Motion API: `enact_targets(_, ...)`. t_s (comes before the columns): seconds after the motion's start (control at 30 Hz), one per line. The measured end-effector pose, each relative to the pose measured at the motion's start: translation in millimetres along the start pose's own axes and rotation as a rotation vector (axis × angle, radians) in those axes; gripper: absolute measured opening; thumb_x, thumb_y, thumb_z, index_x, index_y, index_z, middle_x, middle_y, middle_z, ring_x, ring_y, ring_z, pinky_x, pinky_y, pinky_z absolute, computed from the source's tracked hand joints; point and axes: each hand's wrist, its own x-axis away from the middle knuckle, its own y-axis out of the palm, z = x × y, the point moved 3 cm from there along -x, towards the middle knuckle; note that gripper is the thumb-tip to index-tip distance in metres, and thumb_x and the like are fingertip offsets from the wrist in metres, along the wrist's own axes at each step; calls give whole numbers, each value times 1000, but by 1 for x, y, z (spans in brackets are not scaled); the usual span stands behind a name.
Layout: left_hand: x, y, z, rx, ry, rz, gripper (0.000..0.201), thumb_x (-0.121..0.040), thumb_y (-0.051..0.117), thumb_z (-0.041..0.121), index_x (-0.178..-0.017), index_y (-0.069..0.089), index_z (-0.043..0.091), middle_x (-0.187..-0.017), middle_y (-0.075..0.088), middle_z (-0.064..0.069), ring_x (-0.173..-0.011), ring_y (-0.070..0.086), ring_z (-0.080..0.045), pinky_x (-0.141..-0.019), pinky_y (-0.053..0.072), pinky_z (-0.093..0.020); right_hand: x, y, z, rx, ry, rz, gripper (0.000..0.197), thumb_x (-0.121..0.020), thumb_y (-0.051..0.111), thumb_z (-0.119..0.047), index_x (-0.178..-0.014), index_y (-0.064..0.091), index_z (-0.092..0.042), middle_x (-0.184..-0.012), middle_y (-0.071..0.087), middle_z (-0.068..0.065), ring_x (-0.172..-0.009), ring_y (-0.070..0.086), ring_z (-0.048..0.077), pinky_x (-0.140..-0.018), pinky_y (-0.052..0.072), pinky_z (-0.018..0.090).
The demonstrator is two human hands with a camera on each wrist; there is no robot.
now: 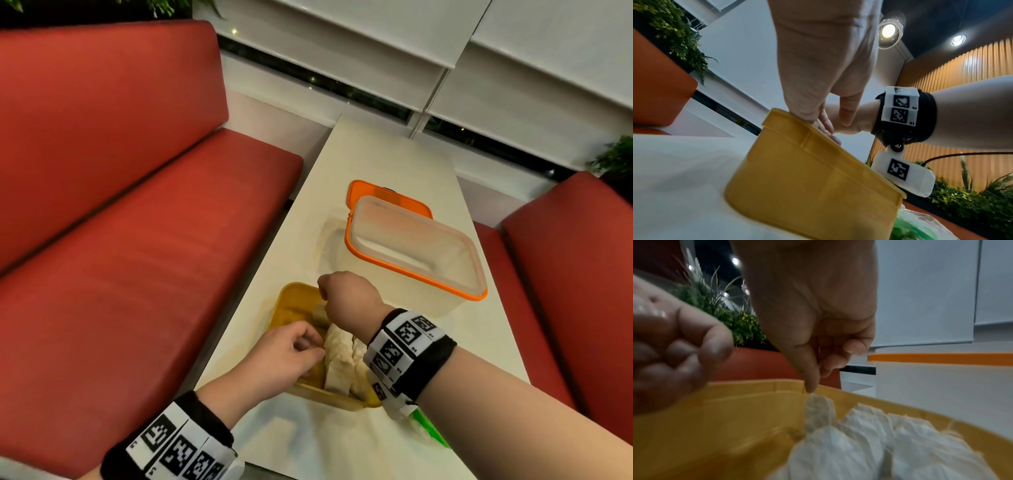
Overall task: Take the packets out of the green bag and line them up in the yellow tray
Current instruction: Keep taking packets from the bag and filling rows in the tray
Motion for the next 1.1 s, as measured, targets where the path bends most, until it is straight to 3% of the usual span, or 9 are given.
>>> enact_targets(0.2,3,3,4,10,-13,3,6,-85,65,12,-87,63,17,-72,62,0,-65,60,-17,-75,54,-45,13,-14,12,-102,-9,57,25,-80,50,1,-100,62,-10,-99,61,9,-87,59,28,-62,40,29)
enact_targets(0.33,8,5,9,-2,3,5,10,-79,71,20,-82,65,27,-74,66,2,-76,67,-25,-77,56,-48,48,-38,40,-258,5,198,14,-81,63,-13,-95,63,-18,-93,63,2,-85,58,23,-63,45,29)
enact_targets(0.43,12,11,17,1,31,-3,10,-73,71,27,-81,66,26,-73,67,1,-77,66,-28,-79,53,-48,95,-45,75,-401,63,294,11,-79,68,-19,-90,63,-19,-83,64,-2,-74,55,15,-66,45,29)
enact_targets(0.53,12,25,23,-22,45,-30,8,-83,70,13,-87,65,18,-81,66,-7,-80,64,-29,-83,52,-49,140,-20,120,-478,198,292,10,-78,69,-19,-85,63,-20,-76,63,-5,-60,49,5,-56,38,19)
enact_targets(0.6,11,34,25,-45,40,-43,10,-83,68,9,-87,66,18,-82,66,-8,-81,64,-29,-84,52,-50,158,7,144,-498,303,256,10,-77,69,-21,-83,62,-25,-75,62,-8,-62,50,2,-53,35,15)
enact_targets(0.7,9,54,28,-91,53,-86,13,-82,70,12,-84,67,25,-79,68,-4,-80,65,-27,-80,53,-48,177,50,164,-484,416,184,11,-79,66,-26,-90,65,-25,-83,64,-8,-71,53,8,-63,43,23)
enact_targets(0.8,9,74,33,-135,67,-116,12,-81,71,15,-83,67,27,-80,69,-2,-79,66,-23,-78,54,-41,181,80,168,-470,452,177,26,-82,61,-28,-107,63,-22,-102,63,-5,-86,55,14,-72,44,27)
enact_targets(0.93,8,102,38,-177,82,-170,10,-82,70,16,-85,66,25,-80,65,-1,-75,60,-18,-72,51,-35,166,98,168,-464,390,258,47,-82,54,-15,-128,50,-27,-115,55,-2,-102,55,20,-79,44,29)
enact_targets(1.1,5,133,48,-307,131,-216,8,-84,67,20,-90,64,25,-84,65,3,-79,61,-16,-71,48,-25,142,112,170,-360,292,199,37,-84,49,-13,-119,56,-19,-109,52,5,-97,54,29,-76,48,36)
